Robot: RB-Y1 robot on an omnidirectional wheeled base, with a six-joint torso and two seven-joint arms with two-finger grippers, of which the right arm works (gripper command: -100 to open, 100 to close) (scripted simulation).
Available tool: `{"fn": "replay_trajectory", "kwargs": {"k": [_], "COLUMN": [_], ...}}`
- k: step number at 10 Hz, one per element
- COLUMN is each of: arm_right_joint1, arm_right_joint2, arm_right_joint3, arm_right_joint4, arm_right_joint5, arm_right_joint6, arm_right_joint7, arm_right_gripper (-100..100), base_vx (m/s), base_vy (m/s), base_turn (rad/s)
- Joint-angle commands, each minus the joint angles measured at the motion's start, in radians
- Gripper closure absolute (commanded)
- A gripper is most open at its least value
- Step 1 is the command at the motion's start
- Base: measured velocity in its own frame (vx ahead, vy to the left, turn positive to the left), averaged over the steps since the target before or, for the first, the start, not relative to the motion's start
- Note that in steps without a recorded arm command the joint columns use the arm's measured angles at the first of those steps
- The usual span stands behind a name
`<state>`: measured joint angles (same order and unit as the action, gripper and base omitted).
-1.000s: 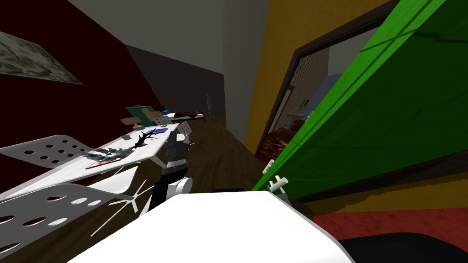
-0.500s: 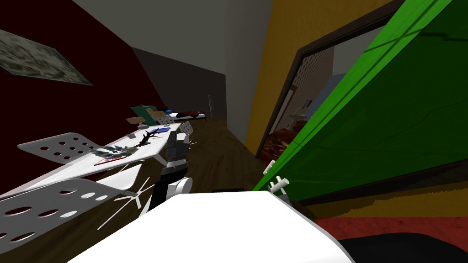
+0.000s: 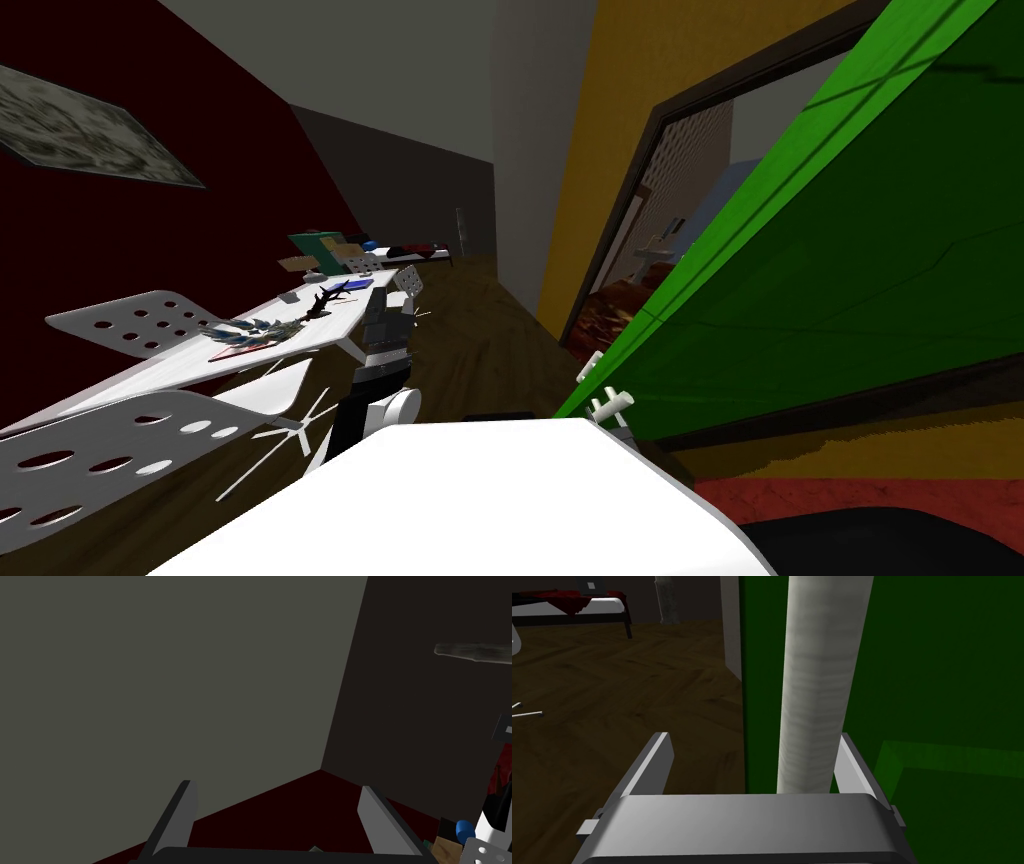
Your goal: Pull the door open
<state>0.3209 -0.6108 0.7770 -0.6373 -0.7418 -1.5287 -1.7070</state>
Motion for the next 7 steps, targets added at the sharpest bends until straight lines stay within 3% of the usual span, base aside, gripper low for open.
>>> {"fn": "replay_trajectory", "kwargs": {"k": [1, 4, 5, 7], "arm_right_joint1": [-0.022, -0.022, -0.035, -0.046], "arm_right_joint2": [0.043, 0.043, 0.02, 0.023], "arm_right_joint3": [0.025, 0.025, -0.03, -0.056], "arm_right_joint4": [0.033, 0.033, 0.03, 0.025], "arm_right_joint5": [0.02, 0.02, 0.028, 0.053], "arm_right_joint6": [-0.016, -0.016, 0.012, 0.034], "arm_right_joint7": [-0.018, -0.018, -0.028, -0.04], "arm_right_gripper": [100, 100, 100, 100], "base_vx": [-0.002, -0.004, 0.041, 0.053], "base_vy": [-0.002, 0.003, 0.007, 0.037], "base_turn": [-0.015, 0.003, 0.044, 0.073]}}
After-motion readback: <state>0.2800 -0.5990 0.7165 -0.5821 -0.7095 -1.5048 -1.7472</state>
